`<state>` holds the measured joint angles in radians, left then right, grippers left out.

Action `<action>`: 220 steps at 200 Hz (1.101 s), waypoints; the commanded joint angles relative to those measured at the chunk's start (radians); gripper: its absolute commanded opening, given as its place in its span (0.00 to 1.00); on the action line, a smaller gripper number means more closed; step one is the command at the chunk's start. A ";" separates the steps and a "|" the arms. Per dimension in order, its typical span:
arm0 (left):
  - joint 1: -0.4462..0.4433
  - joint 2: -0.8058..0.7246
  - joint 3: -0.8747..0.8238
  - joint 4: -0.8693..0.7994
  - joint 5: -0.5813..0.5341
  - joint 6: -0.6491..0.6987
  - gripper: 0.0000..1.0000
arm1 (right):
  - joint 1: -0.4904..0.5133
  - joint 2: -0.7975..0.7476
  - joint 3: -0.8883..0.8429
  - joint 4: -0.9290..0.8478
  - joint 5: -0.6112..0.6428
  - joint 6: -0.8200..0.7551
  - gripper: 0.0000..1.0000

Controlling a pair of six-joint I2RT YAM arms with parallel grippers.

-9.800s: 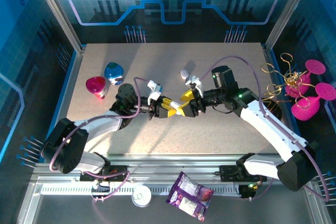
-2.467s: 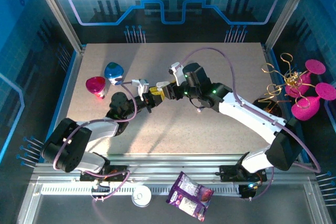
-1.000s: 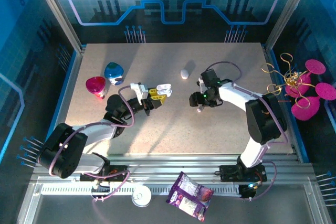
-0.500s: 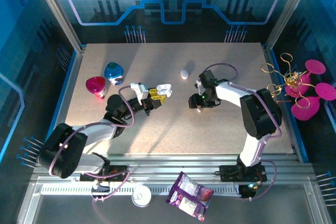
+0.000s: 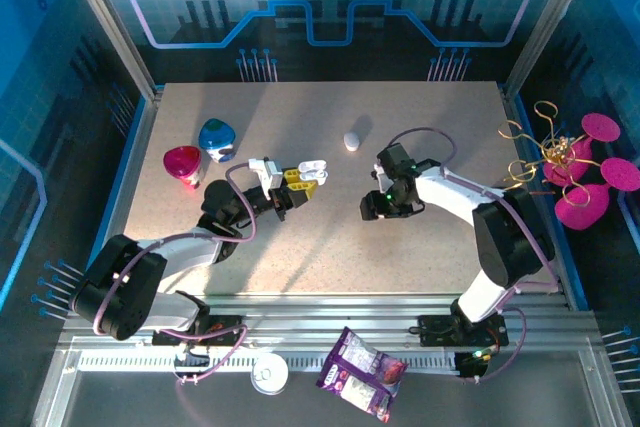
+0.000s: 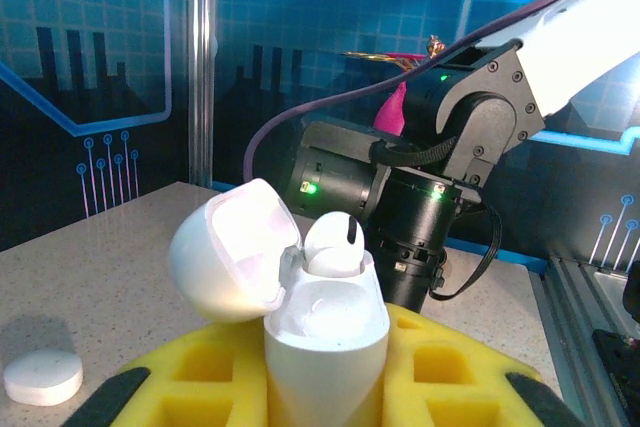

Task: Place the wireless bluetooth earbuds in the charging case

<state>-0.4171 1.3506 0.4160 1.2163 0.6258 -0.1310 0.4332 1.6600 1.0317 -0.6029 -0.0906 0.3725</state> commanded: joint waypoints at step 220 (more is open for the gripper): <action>-0.008 -0.037 -0.022 0.011 0.014 0.025 0.17 | 0.041 0.028 0.131 -0.128 -0.026 -0.082 0.58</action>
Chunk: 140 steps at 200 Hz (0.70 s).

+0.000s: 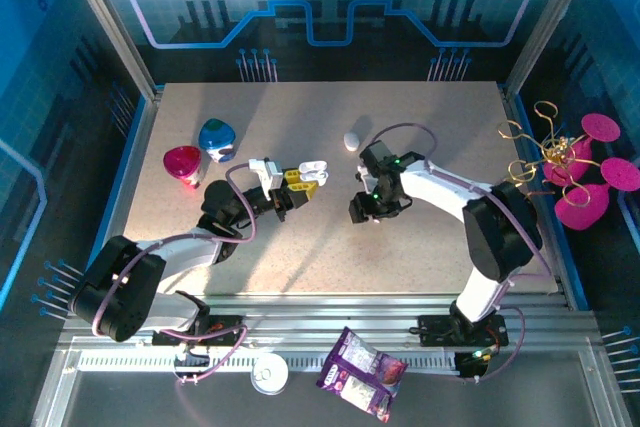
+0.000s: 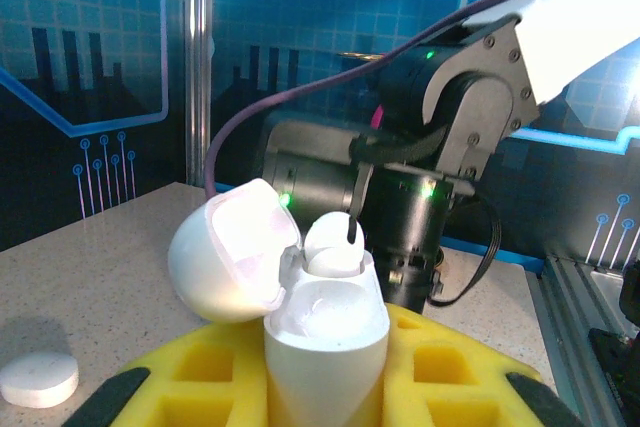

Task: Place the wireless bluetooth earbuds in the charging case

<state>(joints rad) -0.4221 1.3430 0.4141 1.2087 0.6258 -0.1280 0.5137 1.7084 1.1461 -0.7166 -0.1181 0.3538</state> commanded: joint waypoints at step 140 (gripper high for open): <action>-0.006 -0.053 -0.031 -0.009 0.006 0.031 0.18 | -0.081 0.159 0.037 0.023 -0.082 -0.159 0.53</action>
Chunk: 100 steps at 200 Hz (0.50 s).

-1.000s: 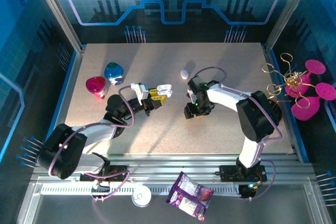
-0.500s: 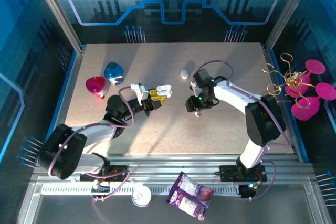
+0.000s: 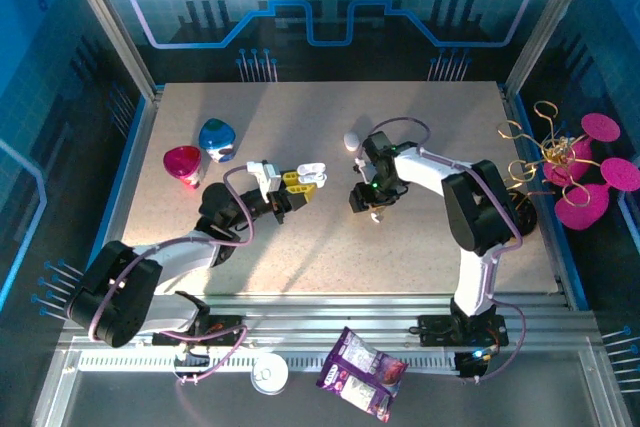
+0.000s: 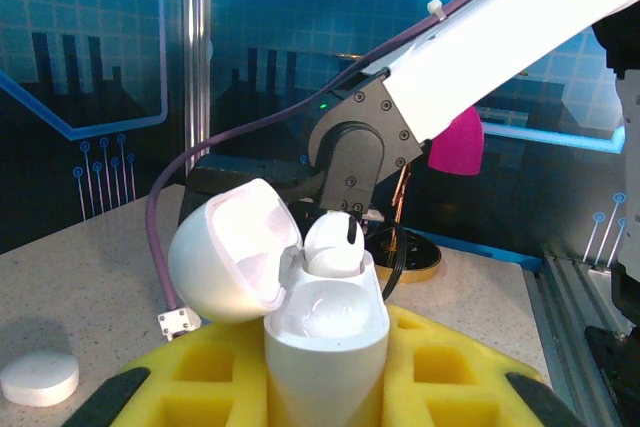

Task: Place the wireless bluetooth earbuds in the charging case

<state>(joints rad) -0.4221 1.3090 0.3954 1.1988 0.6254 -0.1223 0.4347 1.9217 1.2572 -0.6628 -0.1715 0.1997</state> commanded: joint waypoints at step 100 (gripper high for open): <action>-0.014 -0.007 -0.001 0.013 0.013 0.011 0.18 | -0.001 -0.159 -0.194 -0.067 0.036 0.019 0.50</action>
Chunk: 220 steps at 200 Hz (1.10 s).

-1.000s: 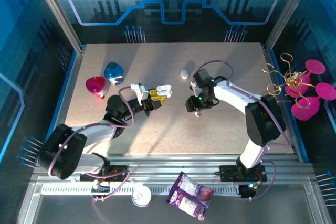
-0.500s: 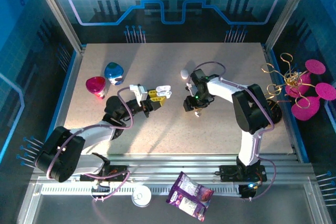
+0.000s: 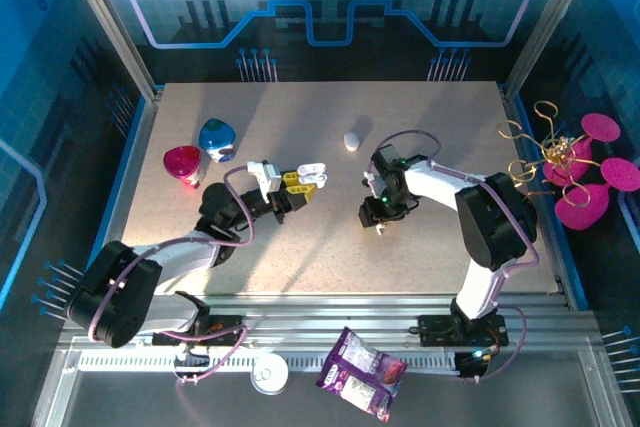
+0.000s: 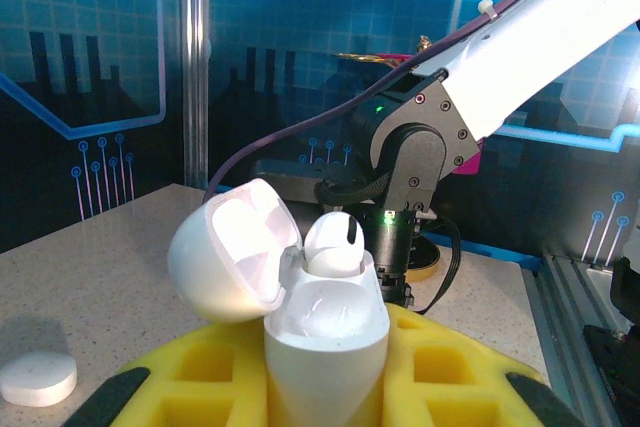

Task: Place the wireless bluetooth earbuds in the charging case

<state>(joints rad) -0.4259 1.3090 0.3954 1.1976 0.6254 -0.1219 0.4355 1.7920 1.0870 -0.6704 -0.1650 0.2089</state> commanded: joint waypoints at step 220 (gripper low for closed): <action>-0.023 0.041 0.035 0.028 0.020 0.012 0.18 | -0.091 -0.029 -0.048 -0.029 -0.072 0.093 0.33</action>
<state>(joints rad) -0.4427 1.3384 0.3977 1.1988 0.6258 -0.1234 0.3607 1.7435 1.0443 -0.7082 -0.1696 0.2794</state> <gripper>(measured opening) 0.217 0.343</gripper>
